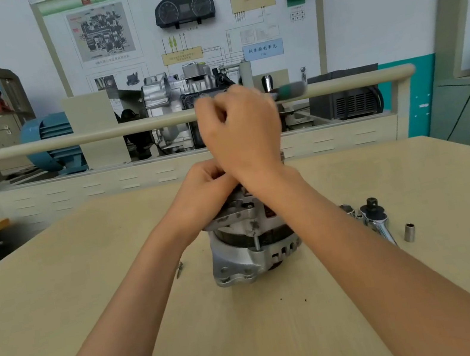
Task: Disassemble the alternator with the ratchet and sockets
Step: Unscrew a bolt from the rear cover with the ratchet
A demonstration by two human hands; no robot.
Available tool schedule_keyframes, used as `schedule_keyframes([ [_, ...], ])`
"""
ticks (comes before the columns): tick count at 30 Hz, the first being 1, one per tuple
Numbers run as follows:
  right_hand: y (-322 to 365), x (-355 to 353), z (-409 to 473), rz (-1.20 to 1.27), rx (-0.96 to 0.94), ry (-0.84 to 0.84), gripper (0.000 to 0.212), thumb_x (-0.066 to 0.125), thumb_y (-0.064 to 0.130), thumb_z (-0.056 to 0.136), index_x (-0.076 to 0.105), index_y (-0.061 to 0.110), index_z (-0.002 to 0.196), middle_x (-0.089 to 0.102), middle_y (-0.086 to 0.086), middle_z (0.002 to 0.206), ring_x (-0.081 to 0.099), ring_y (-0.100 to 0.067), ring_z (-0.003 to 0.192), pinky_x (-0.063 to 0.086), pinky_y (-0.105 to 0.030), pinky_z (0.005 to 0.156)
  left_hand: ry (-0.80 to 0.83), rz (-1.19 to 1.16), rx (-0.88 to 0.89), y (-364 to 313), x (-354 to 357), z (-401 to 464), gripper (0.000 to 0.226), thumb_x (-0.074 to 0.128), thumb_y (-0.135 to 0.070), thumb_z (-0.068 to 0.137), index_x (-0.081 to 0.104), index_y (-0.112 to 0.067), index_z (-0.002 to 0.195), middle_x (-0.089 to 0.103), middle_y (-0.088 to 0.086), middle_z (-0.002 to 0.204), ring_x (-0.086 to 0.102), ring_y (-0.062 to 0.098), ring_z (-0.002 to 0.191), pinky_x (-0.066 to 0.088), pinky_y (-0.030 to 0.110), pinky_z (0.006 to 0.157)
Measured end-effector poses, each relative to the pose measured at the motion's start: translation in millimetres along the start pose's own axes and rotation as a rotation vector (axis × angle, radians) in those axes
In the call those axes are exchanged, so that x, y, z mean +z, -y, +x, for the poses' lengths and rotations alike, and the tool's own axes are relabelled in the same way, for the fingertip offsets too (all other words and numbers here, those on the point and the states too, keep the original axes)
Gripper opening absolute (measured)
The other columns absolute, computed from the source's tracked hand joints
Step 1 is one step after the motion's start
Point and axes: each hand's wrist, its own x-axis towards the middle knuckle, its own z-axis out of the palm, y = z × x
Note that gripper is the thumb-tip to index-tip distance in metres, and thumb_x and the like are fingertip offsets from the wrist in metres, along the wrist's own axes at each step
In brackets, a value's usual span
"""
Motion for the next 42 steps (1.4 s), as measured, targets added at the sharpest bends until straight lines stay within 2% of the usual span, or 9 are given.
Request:
schedule_keyframes([
  [3,-4.2,-1.1,17.5,0.648,0.279,0.141,0.058,0.042,0.016,0.093,0.029,0.020,0.036,0.030,0.010,0.033,0.030,-0.008,0.038,0.033,-0.020,0.047,0.082,-0.041,0.013,-1.1,0.8,0.7,0.026,0.051,-0.017,0.096,0.069,-0.028,0.080,0.072,-0.015,0.071,0.066,-0.004,0.067,0.045,0.006,0.059],
  [7,-20.3,-9.1,22.7,1.281,0.533,0.300,0.065,0.026,0.017,0.097,0.035,0.017,0.033,0.039,0.000,0.038,0.040,-0.018,0.050,0.047,-0.025,0.068,0.063,-0.081,0.026,2.1,1.2,2.3,0.019,0.053,-0.019,0.094,0.072,-0.022,0.096,0.075,-0.010,0.089,0.069,0.003,0.085,0.049,0.009,0.070],
  [10,-15.1,-4.7,13.6,1.075,0.393,0.175,0.061,0.028,0.015,0.096,0.041,0.016,0.037,0.041,0.002,0.042,0.044,-0.014,0.050,0.045,-0.025,0.070,0.056,-0.089,0.042,0.8,0.8,0.4,0.024,0.054,-0.013,0.094,0.074,-0.023,0.086,0.074,-0.011,0.075,0.068,-0.002,0.070,0.047,0.007,0.062],
  [16,-6.2,13.3,-9.3,-0.225,-0.111,-0.182,0.025,0.048,0.019,0.082,0.059,0.008,0.061,0.044,0.001,0.064,0.039,-0.016,0.068,0.035,-0.032,0.078,-0.061,0.035,0.009,7.5,-1.4,3.1,0.049,0.045,0.009,0.085,0.047,-0.019,0.045,0.046,-0.012,0.036,0.038,-0.002,0.037,0.030,0.008,0.041],
  [21,-1.7,1.6,10.2,0.643,0.219,0.072,0.048,0.042,0.019,0.086,0.030,0.019,0.039,0.029,0.007,0.039,0.030,-0.010,0.042,0.032,-0.020,0.048,0.027,-0.043,0.030,0.1,1.2,-0.3,0.039,0.051,-0.009,0.095,0.069,-0.030,0.067,0.068,-0.015,0.060,0.061,-0.007,0.055,0.042,0.005,0.052],
  [26,-18.9,-13.6,21.9,1.444,0.559,0.322,0.063,0.028,0.015,0.094,0.036,0.018,0.032,0.037,-0.001,0.036,0.041,-0.017,0.045,0.047,-0.029,0.076,0.029,-0.070,0.031,1.9,1.5,0.8,0.019,0.054,-0.020,0.094,0.072,-0.024,0.098,0.075,-0.010,0.091,0.069,0.002,0.088,0.051,0.012,0.076],
  [29,-14.8,-10.7,11.9,1.124,0.434,0.121,0.056,0.030,0.018,0.093,0.043,0.017,0.039,0.043,0.002,0.043,0.044,-0.014,0.050,0.046,-0.027,0.076,0.028,-0.044,0.048,-0.5,2.9,0.8,0.019,0.054,-0.017,0.094,0.073,-0.020,0.093,0.074,-0.012,0.080,0.068,-0.002,0.076,0.048,0.009,0.068],
  [35,-6.2,4.9,-16.3,-0.391,-0.068,-0.168,0.022,0.047,0.025,0.079,0.061,0.010,0.072,0.054,-0.003,0.076,0.046,-0.021,0.079,0.031,-0.031,0.083,-0.075,0.051,0.026,4.8,-1.0,3.3,0.029,0.047,0.005,0.086,0.054,-0.008,0.062,0.054,0.001,0.056,0.046,0.010,0.055,0.037,0.013,0.049],
  [42,-6.3,-5.1,12.4,0.734,0.252,0.169,0.047,0.041,0.023,0.085,0.031,0.017,0.040,0.030,0.003,0.040,0.031,-0.011,0.044,0.036,-0.023,0.054,0.036,-0.044,0.034,-1.0,2.6,-0.8,0.035,0.053,-0.014,0.094,0.072,-0.035,0.074,0.071,-0.015,0.067,0.064,-0.006,0.063,0.044,0.005,0.057],
])
